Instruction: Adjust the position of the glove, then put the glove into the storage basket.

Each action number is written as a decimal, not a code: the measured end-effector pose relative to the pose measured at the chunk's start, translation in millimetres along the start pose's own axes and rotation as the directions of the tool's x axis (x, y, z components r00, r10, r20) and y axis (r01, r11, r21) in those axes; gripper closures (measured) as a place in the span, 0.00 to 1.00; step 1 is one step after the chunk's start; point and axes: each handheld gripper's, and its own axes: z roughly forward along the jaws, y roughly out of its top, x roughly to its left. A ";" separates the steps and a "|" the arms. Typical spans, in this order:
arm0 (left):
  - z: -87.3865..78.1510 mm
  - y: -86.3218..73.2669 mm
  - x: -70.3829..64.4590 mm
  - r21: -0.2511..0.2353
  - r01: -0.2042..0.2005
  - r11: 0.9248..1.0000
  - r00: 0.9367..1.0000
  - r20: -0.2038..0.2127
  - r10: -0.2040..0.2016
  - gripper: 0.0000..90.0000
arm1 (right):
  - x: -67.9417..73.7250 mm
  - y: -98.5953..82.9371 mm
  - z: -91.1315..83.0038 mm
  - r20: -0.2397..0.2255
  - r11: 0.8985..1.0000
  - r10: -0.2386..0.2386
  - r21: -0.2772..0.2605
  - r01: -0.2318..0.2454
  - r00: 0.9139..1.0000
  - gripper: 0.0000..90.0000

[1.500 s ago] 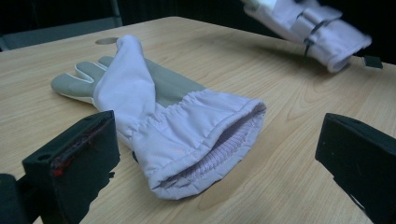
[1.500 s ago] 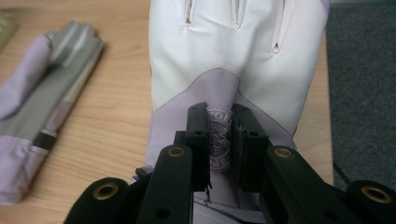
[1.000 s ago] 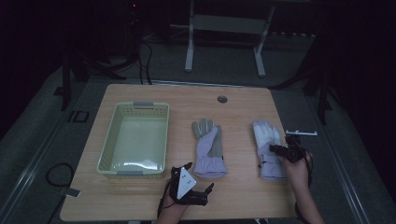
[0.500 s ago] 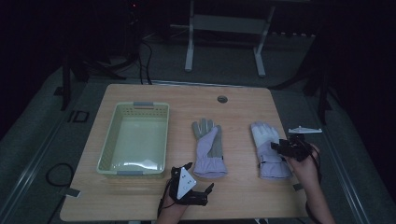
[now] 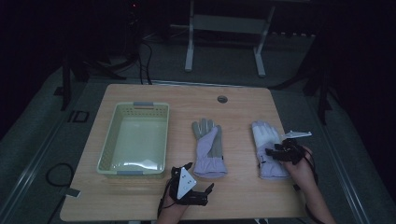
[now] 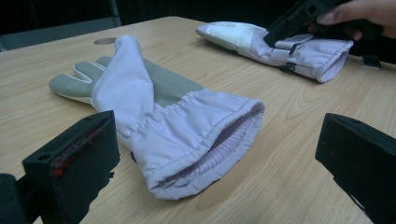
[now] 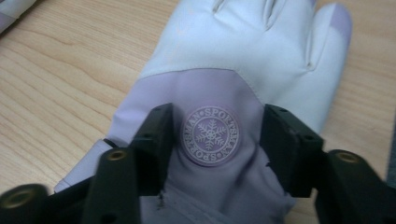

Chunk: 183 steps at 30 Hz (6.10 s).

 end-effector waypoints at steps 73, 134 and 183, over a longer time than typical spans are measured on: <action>-3.5 -0.1 -2.5 -0.018 -0.022 1.000 0.999 -0.046 0.021 0.00 | 197.6 115.8 -0.3 -0.161 1.000 0.018 -0.022 -0.021 0.987 0.89; 0.4 40.5 9.3 0.116 0.110 0.987 0.982 0.143 -0.126 0.00 | 110.9 59.0 -17.5 -0.166 0.902 -0.385 -0.278 0.331 0.908 0.14; 91.0 61.5 88.7 0.410 0.318 0.855 0.948 -0.162 -0.275 0.21 | 132.2 68.8 59.8 -0.217 0.956 -0.274 -0.163 0.242 0.937 0.37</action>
